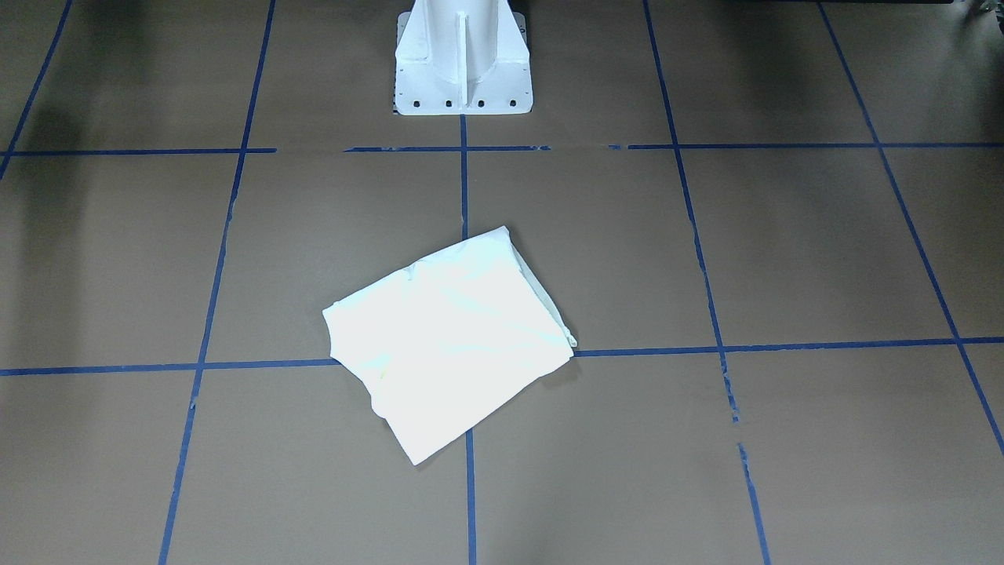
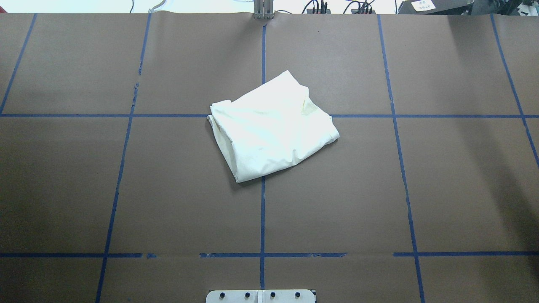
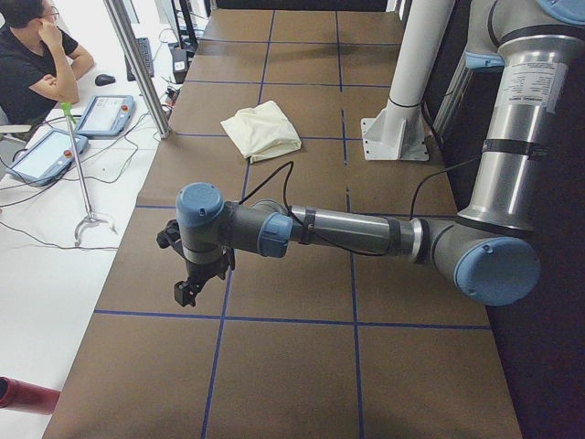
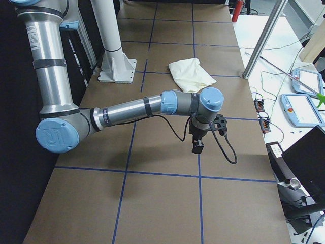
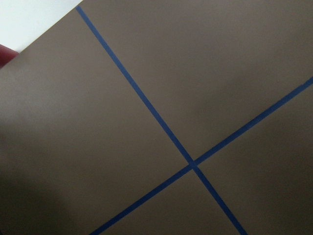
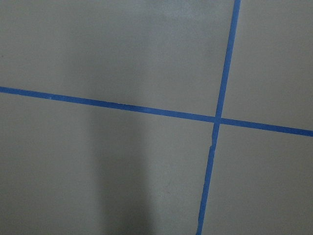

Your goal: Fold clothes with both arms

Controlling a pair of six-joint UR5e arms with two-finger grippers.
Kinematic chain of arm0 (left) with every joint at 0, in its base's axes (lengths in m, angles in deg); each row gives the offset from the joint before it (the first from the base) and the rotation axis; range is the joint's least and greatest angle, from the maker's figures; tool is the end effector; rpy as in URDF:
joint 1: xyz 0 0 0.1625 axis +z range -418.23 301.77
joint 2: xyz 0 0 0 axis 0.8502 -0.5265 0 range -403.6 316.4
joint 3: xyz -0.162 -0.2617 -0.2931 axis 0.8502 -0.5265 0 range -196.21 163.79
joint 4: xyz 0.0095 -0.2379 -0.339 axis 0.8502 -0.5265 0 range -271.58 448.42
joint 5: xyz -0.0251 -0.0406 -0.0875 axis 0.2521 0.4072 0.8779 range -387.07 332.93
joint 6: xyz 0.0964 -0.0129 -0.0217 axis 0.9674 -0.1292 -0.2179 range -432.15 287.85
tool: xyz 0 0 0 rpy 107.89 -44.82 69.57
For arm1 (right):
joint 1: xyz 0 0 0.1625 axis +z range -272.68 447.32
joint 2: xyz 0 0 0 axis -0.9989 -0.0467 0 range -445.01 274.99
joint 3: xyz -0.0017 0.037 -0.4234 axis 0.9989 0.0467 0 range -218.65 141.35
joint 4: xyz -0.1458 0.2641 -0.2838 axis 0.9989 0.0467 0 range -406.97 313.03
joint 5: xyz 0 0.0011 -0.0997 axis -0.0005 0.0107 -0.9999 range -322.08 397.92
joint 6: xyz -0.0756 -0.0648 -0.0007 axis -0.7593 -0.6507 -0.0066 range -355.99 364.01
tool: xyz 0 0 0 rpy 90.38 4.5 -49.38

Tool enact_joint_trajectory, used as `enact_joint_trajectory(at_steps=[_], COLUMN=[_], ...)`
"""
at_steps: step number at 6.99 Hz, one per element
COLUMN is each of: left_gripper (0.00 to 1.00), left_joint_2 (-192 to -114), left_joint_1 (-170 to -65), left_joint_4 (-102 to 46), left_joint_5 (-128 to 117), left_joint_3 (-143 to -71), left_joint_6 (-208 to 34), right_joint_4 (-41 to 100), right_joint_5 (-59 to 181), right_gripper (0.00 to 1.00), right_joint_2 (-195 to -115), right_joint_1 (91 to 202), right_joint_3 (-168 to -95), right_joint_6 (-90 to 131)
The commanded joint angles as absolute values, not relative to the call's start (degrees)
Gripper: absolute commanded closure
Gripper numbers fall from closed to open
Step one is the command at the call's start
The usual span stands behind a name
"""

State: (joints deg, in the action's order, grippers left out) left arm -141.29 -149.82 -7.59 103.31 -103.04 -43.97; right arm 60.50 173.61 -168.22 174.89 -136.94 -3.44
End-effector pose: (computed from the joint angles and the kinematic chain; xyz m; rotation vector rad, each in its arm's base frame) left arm -0.0844 -0.5576 0.6092 0.3547 0.6409 0.5082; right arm 0.0396 -0.5277 0.5562 -0.0045 -0.7991 -0.1467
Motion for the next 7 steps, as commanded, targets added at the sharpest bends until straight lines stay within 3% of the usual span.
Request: enact_joint_trajectory(at_steps=[1,7], left_gripper=[0.00,0.00], left_joint_2=[-139.76,-138.96], left_joint_1=[-149.99,-149.82], left_joint_4=[-8.09,-4.23], left_joint_5=[103.19,109.94], left_joint_3=[-100.93,-103.66], left_joint_6=[-56.15,-68.18], right_joint_4=[58.85,58.76], right_joint_5=[174.06,174.76], right_gripper=[0.00,0.00], right_joint_2=[-170.70,-173.33], right_joint_1=[174.95,176.97], right_joint_3=[-136.82,-136.56], right_joint_6=[-3.11,-3.19])
